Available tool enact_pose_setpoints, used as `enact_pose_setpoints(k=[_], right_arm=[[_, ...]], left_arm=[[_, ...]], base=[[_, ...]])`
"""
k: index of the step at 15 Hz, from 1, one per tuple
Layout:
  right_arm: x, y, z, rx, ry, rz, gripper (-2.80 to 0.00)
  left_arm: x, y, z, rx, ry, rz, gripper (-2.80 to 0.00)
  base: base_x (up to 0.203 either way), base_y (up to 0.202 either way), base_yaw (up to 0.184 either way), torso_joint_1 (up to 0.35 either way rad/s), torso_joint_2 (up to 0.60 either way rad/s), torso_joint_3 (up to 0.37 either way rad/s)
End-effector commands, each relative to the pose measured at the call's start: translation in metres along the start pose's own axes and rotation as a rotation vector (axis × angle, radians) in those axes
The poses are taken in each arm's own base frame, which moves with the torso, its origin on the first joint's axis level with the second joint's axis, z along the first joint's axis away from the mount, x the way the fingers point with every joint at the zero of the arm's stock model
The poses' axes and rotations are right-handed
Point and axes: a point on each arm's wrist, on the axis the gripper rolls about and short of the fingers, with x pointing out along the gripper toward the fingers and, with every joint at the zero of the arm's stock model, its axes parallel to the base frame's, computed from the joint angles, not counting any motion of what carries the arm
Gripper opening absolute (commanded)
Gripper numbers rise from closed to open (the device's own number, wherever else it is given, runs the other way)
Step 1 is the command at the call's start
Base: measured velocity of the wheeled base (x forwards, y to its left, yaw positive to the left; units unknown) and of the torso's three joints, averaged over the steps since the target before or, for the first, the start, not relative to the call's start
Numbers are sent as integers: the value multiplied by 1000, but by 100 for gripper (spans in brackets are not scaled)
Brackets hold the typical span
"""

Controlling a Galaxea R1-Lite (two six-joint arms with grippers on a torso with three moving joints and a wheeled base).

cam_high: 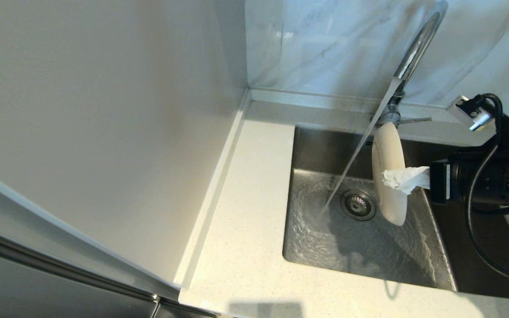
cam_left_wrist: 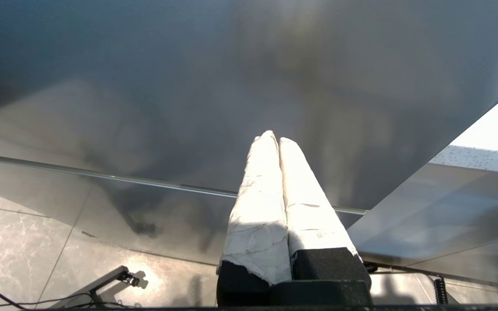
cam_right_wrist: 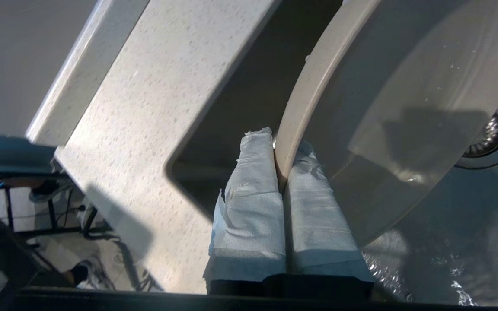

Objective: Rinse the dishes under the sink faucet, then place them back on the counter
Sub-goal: Rinse the plate

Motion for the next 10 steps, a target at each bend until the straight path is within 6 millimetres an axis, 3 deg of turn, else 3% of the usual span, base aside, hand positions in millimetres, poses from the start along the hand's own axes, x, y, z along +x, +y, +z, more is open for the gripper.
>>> enact_pose_setpoints(k=[1, 10], right_arm=[[11, -4, 3, 5, 10, -12, -280], [29, -9, 25, -1, -23, -26, -280]], left_arm=[[0, 0, 0, -1, 1, 0, -280], [0, 0, 0, -1, 0, 0, -280]], base=[[0, 0, 0, 0, 0, 0], [0, 0, 0, 0, 0, 0]])
